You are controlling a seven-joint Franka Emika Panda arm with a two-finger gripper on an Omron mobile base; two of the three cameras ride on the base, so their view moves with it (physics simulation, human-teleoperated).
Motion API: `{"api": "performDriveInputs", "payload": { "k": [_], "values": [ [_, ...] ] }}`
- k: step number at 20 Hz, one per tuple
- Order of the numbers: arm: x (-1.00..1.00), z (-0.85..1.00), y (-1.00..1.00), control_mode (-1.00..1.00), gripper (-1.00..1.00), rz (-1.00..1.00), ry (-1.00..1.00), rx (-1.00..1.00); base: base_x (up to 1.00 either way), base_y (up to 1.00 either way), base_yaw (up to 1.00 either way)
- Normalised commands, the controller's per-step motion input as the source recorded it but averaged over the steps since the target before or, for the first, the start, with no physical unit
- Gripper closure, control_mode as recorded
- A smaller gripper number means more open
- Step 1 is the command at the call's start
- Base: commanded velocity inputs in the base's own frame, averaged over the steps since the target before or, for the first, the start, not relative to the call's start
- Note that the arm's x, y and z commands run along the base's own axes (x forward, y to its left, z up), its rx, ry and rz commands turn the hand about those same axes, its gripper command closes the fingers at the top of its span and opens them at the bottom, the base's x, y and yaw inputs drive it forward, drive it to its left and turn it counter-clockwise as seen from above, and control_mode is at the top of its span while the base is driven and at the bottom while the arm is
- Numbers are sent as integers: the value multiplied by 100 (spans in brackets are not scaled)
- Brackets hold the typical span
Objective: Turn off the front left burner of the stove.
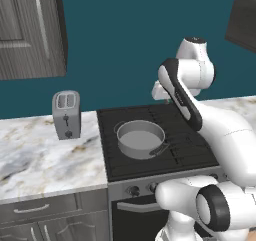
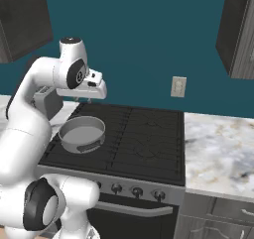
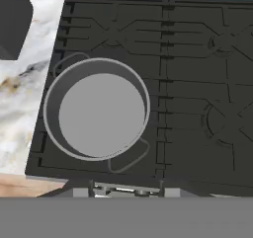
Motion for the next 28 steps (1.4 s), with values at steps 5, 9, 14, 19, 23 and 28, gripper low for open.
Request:
{"api": "performDriveInputs", "payload": {
  "k": [5, 9, 14, 19, 23, 28],
  "values": [
    [-27, -10, 0, -100, -100, 1, 0, -4, 0, 0, 0],
    [-89, -36, 6, -100, -100, 9, -1, -15, 0, 0, 0],
    [-85, -41, 35, -100, -100, 14, -1, -20, 0, 0, 0],
    [-64, -37, 44, -100, -100, 14, -1, -15, 0, 0, 0],
    [-29, -29, 44, -100, -100, 14, 0, -12, 0, 0, 0],
    [-2, -20, 44, -100, -100, 11, 0, -10, 0, 0, 0]
  ]
}}
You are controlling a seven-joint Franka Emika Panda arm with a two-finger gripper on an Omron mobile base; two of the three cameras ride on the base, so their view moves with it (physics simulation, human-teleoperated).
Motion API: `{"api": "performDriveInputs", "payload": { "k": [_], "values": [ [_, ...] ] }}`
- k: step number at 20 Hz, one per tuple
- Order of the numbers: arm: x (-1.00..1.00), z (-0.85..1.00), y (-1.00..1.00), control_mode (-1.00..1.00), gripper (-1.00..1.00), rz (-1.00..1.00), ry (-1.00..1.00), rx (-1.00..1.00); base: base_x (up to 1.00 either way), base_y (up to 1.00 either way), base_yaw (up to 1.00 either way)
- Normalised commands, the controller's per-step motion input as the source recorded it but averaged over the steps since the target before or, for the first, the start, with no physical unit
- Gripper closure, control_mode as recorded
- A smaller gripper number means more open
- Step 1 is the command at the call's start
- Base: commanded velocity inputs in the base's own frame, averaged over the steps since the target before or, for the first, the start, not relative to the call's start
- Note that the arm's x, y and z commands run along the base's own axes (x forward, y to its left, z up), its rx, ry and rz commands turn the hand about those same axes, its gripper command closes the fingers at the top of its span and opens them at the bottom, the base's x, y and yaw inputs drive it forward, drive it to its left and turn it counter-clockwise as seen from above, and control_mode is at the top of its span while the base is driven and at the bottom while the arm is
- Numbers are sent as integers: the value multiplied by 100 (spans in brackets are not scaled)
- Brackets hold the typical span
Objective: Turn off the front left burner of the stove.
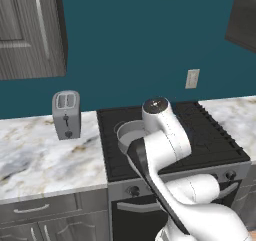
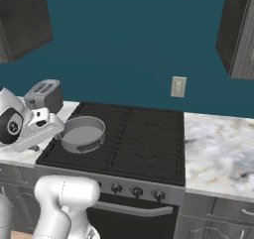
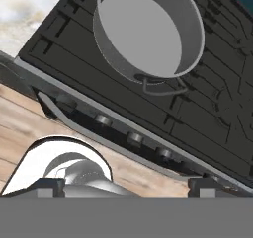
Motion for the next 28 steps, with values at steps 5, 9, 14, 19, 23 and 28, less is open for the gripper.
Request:
{"api": "performDriveInputs", "payload": {
  "k": [5, 9, 14, 19, 23, 28],
  "values": [
    [-1, -14, 45, -100, -100, 11, 0, -9, 0, 0, 0],
    [0, -23, 50, -100, -100, 10, -2, -10, 0, 0, 0],
    [-3, -31, 28, -100, -100, 7, -3, -7, 0, 0, 0],
    [0, -27, 18, -100, -100, 3, -1, -3, 0, 0, 0],
    [0, -25, 0, -100, -100, 1, -1, 0, 0, 0, 0],
    [0, -31, 0, -100, -100, 0, -2, 0, 0, 0, 0]
  ]
}}
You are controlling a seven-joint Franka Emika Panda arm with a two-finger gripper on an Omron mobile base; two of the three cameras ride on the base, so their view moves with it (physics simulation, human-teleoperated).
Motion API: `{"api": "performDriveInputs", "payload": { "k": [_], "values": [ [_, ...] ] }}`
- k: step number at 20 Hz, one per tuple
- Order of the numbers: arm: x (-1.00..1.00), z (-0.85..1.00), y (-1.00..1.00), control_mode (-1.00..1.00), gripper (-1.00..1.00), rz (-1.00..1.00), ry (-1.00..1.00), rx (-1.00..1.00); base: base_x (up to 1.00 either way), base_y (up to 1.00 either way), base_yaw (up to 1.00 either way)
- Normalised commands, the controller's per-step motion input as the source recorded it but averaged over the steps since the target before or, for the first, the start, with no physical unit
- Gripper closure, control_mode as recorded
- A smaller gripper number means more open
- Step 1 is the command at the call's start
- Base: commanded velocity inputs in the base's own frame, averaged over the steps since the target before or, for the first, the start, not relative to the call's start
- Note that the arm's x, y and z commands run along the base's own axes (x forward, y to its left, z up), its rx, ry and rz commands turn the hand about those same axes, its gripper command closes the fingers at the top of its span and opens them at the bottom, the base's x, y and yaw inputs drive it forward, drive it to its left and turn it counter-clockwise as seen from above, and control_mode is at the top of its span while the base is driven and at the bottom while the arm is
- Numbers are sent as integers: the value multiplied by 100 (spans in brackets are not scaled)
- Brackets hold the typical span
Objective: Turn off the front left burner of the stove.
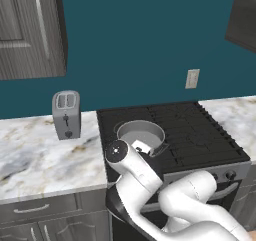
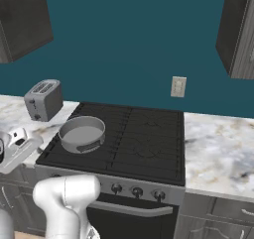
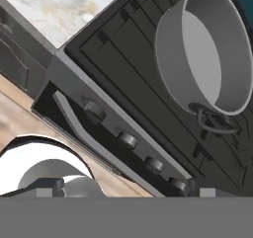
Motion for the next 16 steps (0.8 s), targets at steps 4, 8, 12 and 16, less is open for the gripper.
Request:
{"api": "performDriveInputs", "payload": {
  "k": [4, 8, 12, 16],
  "values": [
    [0, -48, 0, -100, -100, 0, -7, -3, 0, 0, 0],
    [0, -59, 0, -100, -100, 0, -11, -5, 0, 0, 0],
    [-10, -56, -2, -100, -100, 0, -18, -5, 0, 0, 0],
    [-4, -51, 0, -100, -100, 1, -24, -4, 0, 0, 0]
  ]
}}
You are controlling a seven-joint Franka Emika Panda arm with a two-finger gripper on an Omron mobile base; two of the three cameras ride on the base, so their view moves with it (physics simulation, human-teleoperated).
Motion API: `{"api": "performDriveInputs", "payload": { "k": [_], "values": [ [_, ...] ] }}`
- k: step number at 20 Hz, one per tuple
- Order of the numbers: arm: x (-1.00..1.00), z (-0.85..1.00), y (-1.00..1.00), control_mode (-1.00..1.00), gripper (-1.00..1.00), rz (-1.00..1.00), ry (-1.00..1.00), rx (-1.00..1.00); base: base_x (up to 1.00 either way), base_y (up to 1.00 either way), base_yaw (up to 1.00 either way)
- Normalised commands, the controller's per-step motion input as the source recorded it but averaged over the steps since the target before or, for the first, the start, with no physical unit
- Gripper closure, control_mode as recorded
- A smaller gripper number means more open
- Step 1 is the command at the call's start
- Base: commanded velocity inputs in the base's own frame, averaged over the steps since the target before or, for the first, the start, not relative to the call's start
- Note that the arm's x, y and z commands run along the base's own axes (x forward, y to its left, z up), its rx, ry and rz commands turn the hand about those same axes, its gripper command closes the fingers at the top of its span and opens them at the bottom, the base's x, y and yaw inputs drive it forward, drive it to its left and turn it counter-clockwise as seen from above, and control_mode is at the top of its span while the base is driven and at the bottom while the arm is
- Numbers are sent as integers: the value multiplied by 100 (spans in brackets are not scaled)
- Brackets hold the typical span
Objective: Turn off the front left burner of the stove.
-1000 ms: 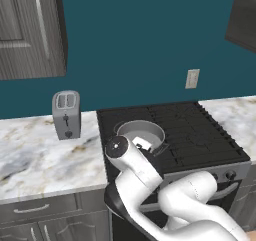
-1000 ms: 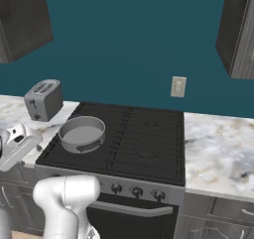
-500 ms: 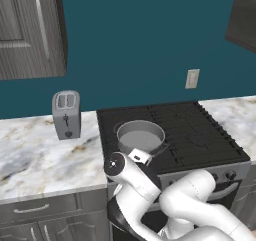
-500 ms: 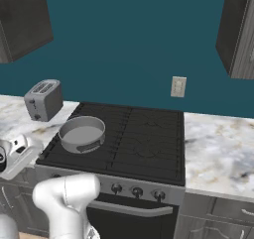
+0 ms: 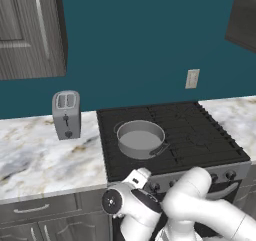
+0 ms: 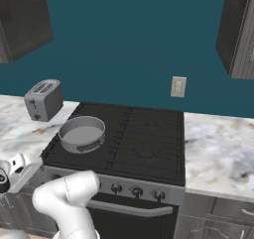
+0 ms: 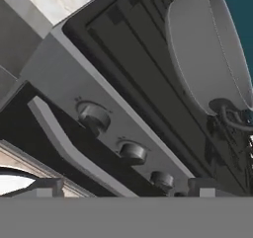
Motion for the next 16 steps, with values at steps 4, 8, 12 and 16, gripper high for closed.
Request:
{"api": "performDriveInputs", "payload": {
  "k": [4, 8, 12, 16],
  "values": [
    [-2, -43, 0, -100, -100, 4, -24, 0, 0, 0, 0],
    [3, -29, 0, -100, -100, 0, -20, 0, 0, 0, 0],
    [8, -13, 0, -100, -100, 0, -14, 0, 0, 0, 0],
    [5, -7, 0, -100, -100, 0, -13, 1, 0, 0, 0]
  ]
}}
